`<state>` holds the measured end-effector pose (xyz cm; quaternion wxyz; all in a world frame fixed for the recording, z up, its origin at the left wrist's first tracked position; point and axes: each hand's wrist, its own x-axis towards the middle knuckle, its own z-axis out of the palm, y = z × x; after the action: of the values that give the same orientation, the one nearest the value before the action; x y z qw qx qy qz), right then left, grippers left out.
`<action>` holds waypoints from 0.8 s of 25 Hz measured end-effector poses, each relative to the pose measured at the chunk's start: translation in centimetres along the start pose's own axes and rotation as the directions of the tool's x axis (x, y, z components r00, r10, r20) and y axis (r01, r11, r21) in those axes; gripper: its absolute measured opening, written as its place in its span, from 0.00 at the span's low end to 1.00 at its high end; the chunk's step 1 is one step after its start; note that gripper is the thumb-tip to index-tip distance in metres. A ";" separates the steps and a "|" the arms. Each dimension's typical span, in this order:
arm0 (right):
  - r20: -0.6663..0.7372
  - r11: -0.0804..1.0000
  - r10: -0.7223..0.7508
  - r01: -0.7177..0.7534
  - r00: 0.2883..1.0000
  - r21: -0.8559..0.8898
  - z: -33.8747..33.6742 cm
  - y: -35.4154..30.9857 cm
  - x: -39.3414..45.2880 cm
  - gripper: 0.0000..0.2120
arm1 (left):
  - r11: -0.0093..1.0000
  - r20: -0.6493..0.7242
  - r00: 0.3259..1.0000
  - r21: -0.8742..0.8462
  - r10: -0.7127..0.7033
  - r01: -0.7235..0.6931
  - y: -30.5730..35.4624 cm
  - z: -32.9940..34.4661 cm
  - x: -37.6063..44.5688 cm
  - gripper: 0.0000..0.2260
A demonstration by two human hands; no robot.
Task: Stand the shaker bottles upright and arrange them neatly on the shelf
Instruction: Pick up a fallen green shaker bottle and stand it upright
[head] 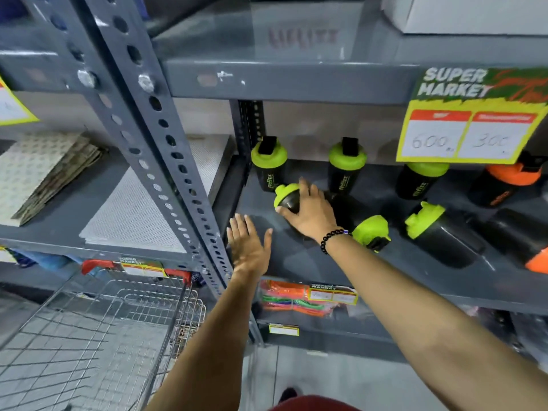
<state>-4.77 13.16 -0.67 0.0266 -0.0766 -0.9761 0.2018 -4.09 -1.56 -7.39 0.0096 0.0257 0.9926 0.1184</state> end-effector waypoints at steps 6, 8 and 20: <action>0.060 0.983 0.146 -0.138 0.987 -0.119 -0.5 -1.1 1.3 0.40 | 1.000 0.036 0.999 0.011 -0.012 0.012 -0.1 0.3 0.3 0.32; 0.029 0.984 0.121 -0.116 0.992 -0.133 -1.1 -1.3 1.4 0.36 | 1.000 0.038 0.999 0.009 -0.014 0.014 -0.2 0.2 0.3 0.32; 0.004 0.870 -0.026 0.020 1.000 0.492 -0.3 -1.4 1.1 0.39 | 0.999 0.021 0.999 0.017 -0.032 0.032 -0.1 0.3 0.0 0.33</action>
<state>-5.99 12.19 0.22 0.0424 -0.0546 -0.8935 0.4437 -4.04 -1.61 -7.69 0.0218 0.0112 0.9937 0.1097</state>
